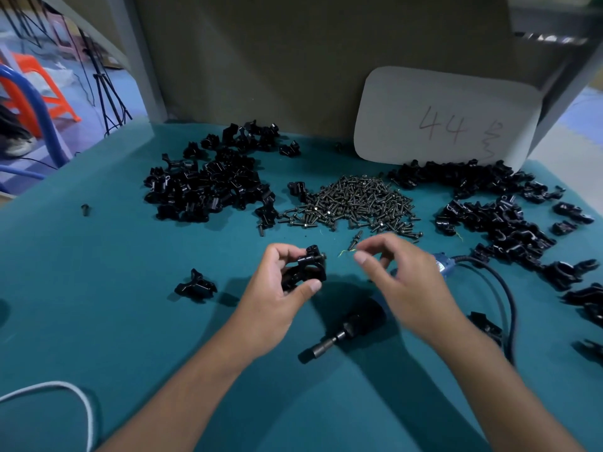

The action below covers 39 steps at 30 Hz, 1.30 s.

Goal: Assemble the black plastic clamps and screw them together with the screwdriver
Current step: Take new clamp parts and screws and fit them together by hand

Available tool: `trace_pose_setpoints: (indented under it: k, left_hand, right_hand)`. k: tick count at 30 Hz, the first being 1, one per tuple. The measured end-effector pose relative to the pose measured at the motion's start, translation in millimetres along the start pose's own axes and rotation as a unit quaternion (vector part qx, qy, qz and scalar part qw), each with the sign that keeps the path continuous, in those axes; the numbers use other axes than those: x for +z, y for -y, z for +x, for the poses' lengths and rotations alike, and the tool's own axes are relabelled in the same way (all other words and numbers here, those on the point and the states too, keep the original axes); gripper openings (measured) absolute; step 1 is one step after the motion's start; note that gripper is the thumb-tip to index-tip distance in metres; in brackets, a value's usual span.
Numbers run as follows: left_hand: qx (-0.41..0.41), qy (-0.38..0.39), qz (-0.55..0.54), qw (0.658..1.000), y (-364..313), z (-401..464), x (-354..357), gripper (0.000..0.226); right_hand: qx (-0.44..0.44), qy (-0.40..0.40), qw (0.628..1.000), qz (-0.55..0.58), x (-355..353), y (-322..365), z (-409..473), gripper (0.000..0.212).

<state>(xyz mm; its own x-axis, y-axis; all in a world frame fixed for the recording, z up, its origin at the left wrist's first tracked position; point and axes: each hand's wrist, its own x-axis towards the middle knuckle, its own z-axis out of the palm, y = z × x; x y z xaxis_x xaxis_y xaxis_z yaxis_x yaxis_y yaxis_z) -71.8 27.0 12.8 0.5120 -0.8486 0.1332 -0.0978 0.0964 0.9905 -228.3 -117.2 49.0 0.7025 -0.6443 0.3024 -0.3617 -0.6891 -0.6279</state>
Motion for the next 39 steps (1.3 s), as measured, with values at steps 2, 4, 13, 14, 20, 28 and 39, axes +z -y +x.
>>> trace_pose_setpoints:
  k: [2,4,13,14,20,28,39]
  left_hand:
    - [-0.015,-0.012,-0.002,1.000,1,3,-4,0.035]
    - [-0.024,-0.022,0.001,0.999,2,4,-6,0.034]
    - [-0.038,-0.028,0.016,0.999,6,7,-7,0.033]
    - [-0.040,-0.031,0.011,0.999,6,8,-7,0.033]
    - [-0.060,-0.052,-0.077,0.994,5,7,-7,0.031]
    - [-0.077,-0.024,-0.264,0.961,-4,5,0,0.047]
    - [-0.089,-0.011,-0.292,0.952,-15,1,0,0.043]
  right_hand:
    - [0.033,0.000,0.997,-0.072,-7,-18,33,0.006]
    - [0.071,0.035,0.986,-0.148,-11,-38,68,0.008]
    - [0.108,0.157,0.938,-0.291,10,-59,117,0.012]
    - [0.106,0.162,0.935,-0.298,10,-57,114,0.009]
    - [0.111,0.044,0.988,-0.101,-16,-26,84,0.010]
    - [0.049,-0.010,0.950,0.309,7,38,3,0.017]
    - [-0.003,-0.027,0.982,0.184,9,35,1,0.028]
